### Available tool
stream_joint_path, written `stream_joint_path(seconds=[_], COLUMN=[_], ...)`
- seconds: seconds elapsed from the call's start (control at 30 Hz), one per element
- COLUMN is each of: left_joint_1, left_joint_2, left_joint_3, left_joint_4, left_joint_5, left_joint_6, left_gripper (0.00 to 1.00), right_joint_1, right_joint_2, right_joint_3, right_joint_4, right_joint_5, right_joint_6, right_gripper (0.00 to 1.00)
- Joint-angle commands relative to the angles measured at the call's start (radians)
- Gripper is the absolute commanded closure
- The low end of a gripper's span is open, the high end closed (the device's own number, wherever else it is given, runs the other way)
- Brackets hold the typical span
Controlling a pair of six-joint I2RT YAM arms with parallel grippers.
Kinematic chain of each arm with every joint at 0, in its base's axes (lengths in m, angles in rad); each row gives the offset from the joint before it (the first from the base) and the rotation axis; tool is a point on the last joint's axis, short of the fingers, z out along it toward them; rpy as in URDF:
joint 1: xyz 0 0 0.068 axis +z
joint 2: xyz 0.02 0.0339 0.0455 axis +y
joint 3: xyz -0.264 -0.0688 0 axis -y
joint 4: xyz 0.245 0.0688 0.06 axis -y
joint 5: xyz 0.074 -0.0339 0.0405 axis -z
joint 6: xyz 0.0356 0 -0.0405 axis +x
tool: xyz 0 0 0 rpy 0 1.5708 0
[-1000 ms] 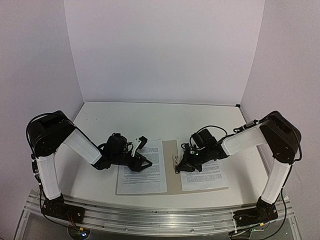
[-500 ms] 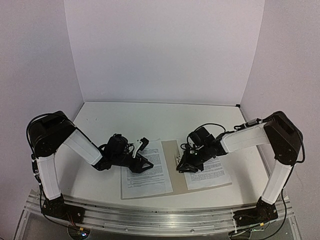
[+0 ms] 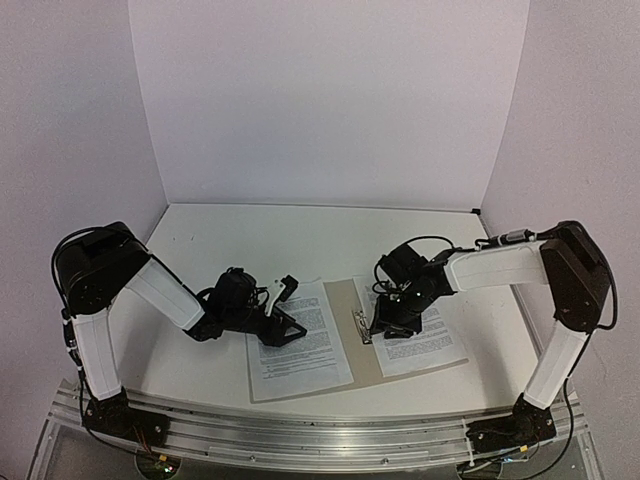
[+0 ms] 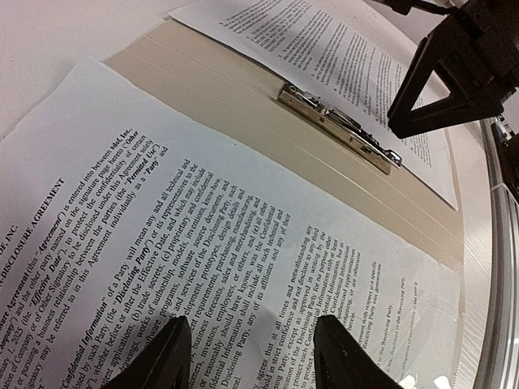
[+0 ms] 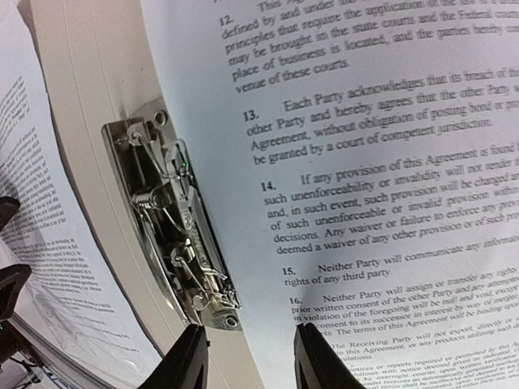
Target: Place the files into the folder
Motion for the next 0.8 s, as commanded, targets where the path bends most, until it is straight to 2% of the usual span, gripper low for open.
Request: stream_joint_path(seconds=[0.0, 0.17, 0.3, 0.37, 0.47, 0.53, 0.63, 0.77], left_joint_1=[-0.011, -0.02, -0.021, -0.019, 0.013, 0.06, 0.155, 0.31], left_joint_2=[-0.025, -0.055, -0.092, -0.116, -0.129, -0.103, -0.061, -0.016], left_joint_3=[0.014, 0.056, 0.137, 0.193, 0.299, 0.406, 0.514, 0.557], left_joint_4=[-0.118, -0.154, -0.205, -0.265, -0.438, -0.657, -0.933, -1.174], left_joint_5=[-0.007, 0.046, 0.107, 0.118, 0.11, 0.092, 0.111, 0.164], left_joint_6=[0.022, 0.059, 0.112, 0.137, 0.113, 0.065, -0.002, -0.121], left_gripper=[0.48, 0.45, 0.41, 0.36, 0.25, 0.16, 0.07, 0.02], right_joint_1=[-0.003, -0.02, -0.134, -0.212, -0.331, -0.395, -0.438, -0.468], right_joint_2=[-0.062, -0.109, -0.135, -0.158, -0.182, -0.171, -0.131, -0.085], right_joint_3=[0.063, 0.101, 0.101, 0.087, 0.063, 0.044, 0.028, 0.026], right_joint_4=[-0.072, -0.09, -0.198, -0.238, -0.25, -0.244, -0.218, -0.169], right_joint_5=[0.074, 0.118, 0.178, 0.223, 0.246, 0.221, 0.198, 0.143], right_joint_6=[-0.003, 0.005, -0.021, -0.067, -0.155, -0.214, -0.291, -0.357], right_gripper=[0.61, 0.6, 0.54, 0.46, 0.24, 0.16, 0.14, 0.15])
